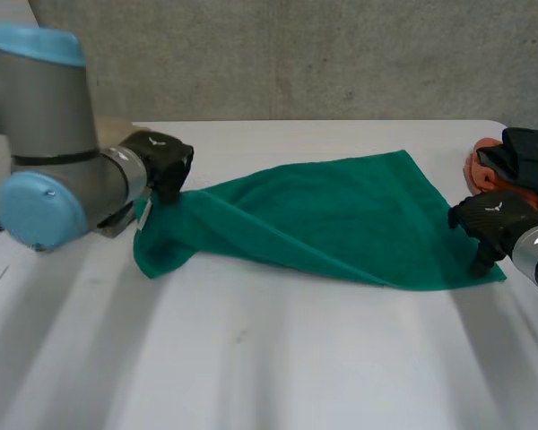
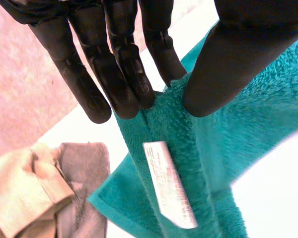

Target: Fold the laundry.

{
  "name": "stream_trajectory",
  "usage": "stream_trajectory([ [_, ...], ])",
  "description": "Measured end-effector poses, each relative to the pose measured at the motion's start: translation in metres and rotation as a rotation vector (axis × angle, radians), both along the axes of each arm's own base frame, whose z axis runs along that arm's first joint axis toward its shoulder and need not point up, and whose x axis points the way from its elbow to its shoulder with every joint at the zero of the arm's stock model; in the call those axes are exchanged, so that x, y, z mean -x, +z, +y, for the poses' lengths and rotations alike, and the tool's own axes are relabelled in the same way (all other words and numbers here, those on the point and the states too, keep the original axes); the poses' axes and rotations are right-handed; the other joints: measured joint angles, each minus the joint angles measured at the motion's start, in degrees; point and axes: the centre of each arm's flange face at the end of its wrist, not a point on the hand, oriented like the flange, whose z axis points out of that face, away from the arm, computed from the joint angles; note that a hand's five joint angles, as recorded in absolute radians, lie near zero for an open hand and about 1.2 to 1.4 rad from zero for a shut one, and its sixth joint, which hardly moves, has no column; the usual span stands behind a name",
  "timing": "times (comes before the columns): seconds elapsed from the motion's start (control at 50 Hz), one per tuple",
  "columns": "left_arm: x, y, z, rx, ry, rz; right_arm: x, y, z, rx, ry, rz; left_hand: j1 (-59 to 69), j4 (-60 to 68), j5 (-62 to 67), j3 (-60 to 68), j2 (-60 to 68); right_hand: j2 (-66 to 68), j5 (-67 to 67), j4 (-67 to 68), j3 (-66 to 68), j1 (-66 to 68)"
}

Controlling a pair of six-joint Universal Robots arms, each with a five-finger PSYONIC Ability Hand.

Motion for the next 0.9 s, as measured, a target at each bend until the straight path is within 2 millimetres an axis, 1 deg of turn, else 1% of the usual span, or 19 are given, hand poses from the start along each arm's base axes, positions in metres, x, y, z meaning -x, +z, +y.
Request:
stream_trajectory([
  [0.06, -0.006, 0.026, 0.025, 0.024, -0.026, 0.014, -0.008, 0.009, 0.012, -0.021, 0.001, -0.05, 0.0, 0.0, 0.0, 0.0, 0.0, -3.1, -3.5, -3.5, -3.0, -3.5],
  [0.16, -0.013, 0.053, 0.051, 0.065, -0.05, 0.038, -0.026, 0.012, 0.032, -0.093, -0.017, -0.207, 0.0, 0.0, 0.0, 0.0, 0.1, -8.5, -10.0, -9.7, -9.8, -9.3],
  [0.18, -0.013, 0.054, 0.052, 0.068, -0.051, 0.039, -0.027, 0.012, 0.033, -0.097, -0.019, -0.218, 0.0, 0.0, 0.0, 0.0, 0.1, -8.7, -10.2, -9.8, -10.0, -9.3],
  [0.24, -0.014, 0.066, 0.063, 0.091, -0.066, 0.059, -0.043, 0.009, 0.046, -0.149, -0.032, -0.347, 0.0, 0.0, 0.0, 0.0, 0.1, -11.0, -11.9, -11.1, -11.9, -11.3],
  [0.34, -0.013, 0.081, 0.071, 0.116, -0.07, 0.103, -0.069, 0.001, 0.059, -0.167, -0.036, -0.489, 0.0, 0.0, 0.0, 0.0, 0.1, -12.5, -12.9, -12.0, -12.7, -12.0],
  [0.38, -0.013, 0.09, 0.075, 0.129, -0.063, 0.138, -0.081, -0.005, 0.059, -0.141, -0.046, -0.535, 0.0, 0.0, 0.0, 0.0, 0.1, -12.5, -12.9, -12.0, -12.7, -12.0],
  [0.42, -0.014, 0.099, 0.077, 0.139, -0.055, 0.173, -0.085, -0.008, 0.058, -0.122, -0.055, -0.551, 0.0, 0.0, 0.0, 0.0, 0.1, -12.5, -12.9, -12.0, -12.7, -12.0],
  [0.5, -0.016, 0.111, 0.081, 0.152, -0.04, 0.228, -0.094, -0.017, 0.046, -0.041, -0.111, -0.573, 0.0, 0.0, 0.0, 0.0, 0.1, -11.9, -11.1, -11.9, -12.1, -11.8],
  [0.52, -0.019, 0.117, 0.083, 0.159, -0.031, 0.261, -0.095, -0.024, 0.034, 0.008, -0.157, -0.562, 0.0, 0.0, 0.0, 0.0, 0.1, -10.5, -8.9, -11.3, -10.7, -11.8],
  [0.56, -0.021, 0.123, 0.085, 0.165, -0.023, 0.289, -0.093, -0.03, 0.025, 0.035, -0.194, -0.539, 0.0, 0.0, 0.0, 0.0, 0.1, -7.2, -5.3, -7.9, -7.1, -8.7],
  [0.62, -0.023, 0.126, 0.086, 0.167, -0.012, 0.316, -0.085, -0.038, 0.013, 0.049, -0.233, -0.488, 0.0, 0.0, 0.0, 0.0, 0.1, 15.6, 16.6, 13.9, 15.1, 15.4],
  [0.64, -0.025, 0.127, 0.086, 0.167, -0.007, 0.324, -0.082, -0.039, 0.008, 0.051, -0.245, -0.468, 0.0, 0.0, 0.0, 0.0, 0.1, 26.7, 27.0, 24.6, 25.7, 25.2],
  [0.66, -0.025, 0.127, 0.085, 0.167, -0.004, 0.329, -0.081, -0.04, 0.007, 0.052, -0.248, -0.462, 0.0, 0.0, 0.0, 0.0, 0.1, 28.8, 29.0, 26.7, 27.7, 28.3],
  [0.68, -0.027, 0.126, 0.084, 0.164, 0.003, 0.334, -0.074, -0.041, 0.0, 0.055, -0.263, -0.432, 0.0, 0.0, 0.0, 0.0, 0.1, 36.8, 36.6, 35.3, 35.7, 35.4],
  [0.72, -0.031, 0.123, 0.081, 0.157, 0.017, 0.338, -0.062, -0.037, -0.009, 0.067, -0.28, -0.404, 0.0, 0.0, 0.0, 0.0, 0.1, 38.8, 38.3, 38.7, 38.4, 35.8],
  [0.78, -0.035, 0.118, 0.077, 0.143, 0.031, 0.334, -0.05, -0.026, -0.016, 0.09, -0.29, -0.392, 0.0, 0.0, 0.0, 0.0, 0.3, 38.8, 38.3, 38.9, 38.5, 35.8],
  [0.86, -0.045, 0.103, 0.068, 0.1, 0.052, 0.313, -0.022, 0.011, -0.027, 0.17, -0.276, -0.362, 0.0, 0.0, 0.0, 0.0, 0.4, 38.8, 38.3, 39.0, 38.6, 35.8],
  [0.88, -0.045, 0.103, 0.068, 0.1, 0.052, 0.313, -0.022, 0.011, -0.027, 0.17, -0.276, -0.362, 0.0, 0.0, 0.0, 0.0, 0.4, 38.8, 38.3, 39.0, 38.6, 35.8],
  [0.9, -0.049, 0.095, 0.066, 0.075, 0.048, 0.296, -0.012, 0.032, -0.027, 0.208, -0.238, -0.315, 0.0, 0.0, 1.3, 0.0, 0.4, 38.8, 38.9, 39.0, 38.6, 35.8],
])
